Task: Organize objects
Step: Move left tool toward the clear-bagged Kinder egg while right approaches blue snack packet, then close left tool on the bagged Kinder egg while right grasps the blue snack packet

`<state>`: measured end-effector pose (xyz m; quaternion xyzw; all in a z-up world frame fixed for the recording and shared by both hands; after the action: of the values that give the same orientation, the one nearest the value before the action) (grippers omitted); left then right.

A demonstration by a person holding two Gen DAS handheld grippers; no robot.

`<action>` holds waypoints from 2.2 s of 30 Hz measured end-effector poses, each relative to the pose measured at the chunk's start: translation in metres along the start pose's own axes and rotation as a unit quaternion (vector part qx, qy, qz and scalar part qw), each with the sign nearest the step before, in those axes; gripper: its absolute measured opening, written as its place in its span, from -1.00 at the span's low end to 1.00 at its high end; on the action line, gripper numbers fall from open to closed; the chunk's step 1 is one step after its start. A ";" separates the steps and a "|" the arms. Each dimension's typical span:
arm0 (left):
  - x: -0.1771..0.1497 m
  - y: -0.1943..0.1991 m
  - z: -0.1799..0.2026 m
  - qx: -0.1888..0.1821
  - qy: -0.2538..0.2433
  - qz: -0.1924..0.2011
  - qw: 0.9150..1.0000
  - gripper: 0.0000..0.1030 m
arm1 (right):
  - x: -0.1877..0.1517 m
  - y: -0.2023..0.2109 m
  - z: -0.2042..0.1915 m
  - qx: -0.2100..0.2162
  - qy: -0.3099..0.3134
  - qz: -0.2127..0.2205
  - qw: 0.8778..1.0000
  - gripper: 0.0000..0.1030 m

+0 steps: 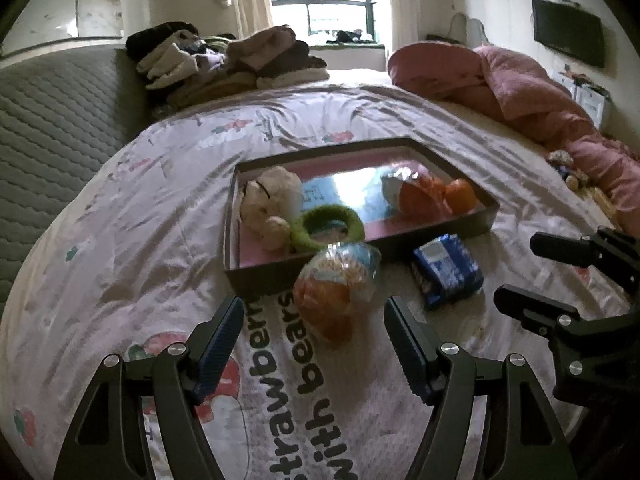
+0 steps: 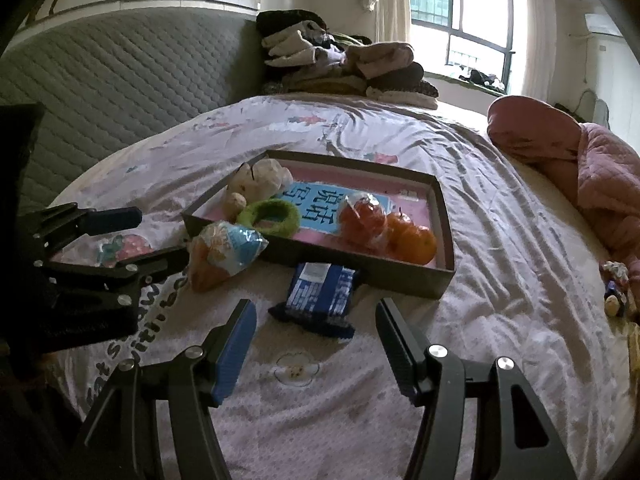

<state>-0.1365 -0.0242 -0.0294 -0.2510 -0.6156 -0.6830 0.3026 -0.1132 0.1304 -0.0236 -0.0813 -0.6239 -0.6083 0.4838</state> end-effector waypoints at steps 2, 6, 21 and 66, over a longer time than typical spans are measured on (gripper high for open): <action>-0.004 -0.003 0.000 0.001 -0.002 -0.006 1.000 0.44 | -0.002 -0.002 -0.002 0.003 0.000 -0.004 1.000 0.19; -0.010 -0.008 -0.001 0.001 0.000 -0.016 1.000 0.44 | -0.006 -0.004 -0.006 0.005 0.002 -0.010 1.000 0.19; -0.018 -0.030 -0.001 0.008 -0.006 -0.033 0.999 0.44 | -0.012 -0.020 -0.001 0.016 -0.020 -0.025 0.999 0.19; 0.005 -0.104 -0.004 0.004 0.022 -0.057 0.998 0.05 | -0.002 -0.093 0.020 0.022 -0.076 -0.070 0.994 0.03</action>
<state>-0.2152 -0.0229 -0.0983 -0.1991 -0.6247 -0.7020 0.2781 -0.1860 0.1252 -0.0845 -0.0727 -0.6762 -0.6190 0.3929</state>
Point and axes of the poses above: each gripper's, at about its wrist camera, not at the fingertips, and y roughly against the way its jaws point, z to its right, x to its top, the point moved 4 cm from there along -y, roughly the way its jaws point, and after that the axes turned 15 degrees about y, right-handed, at the moved point
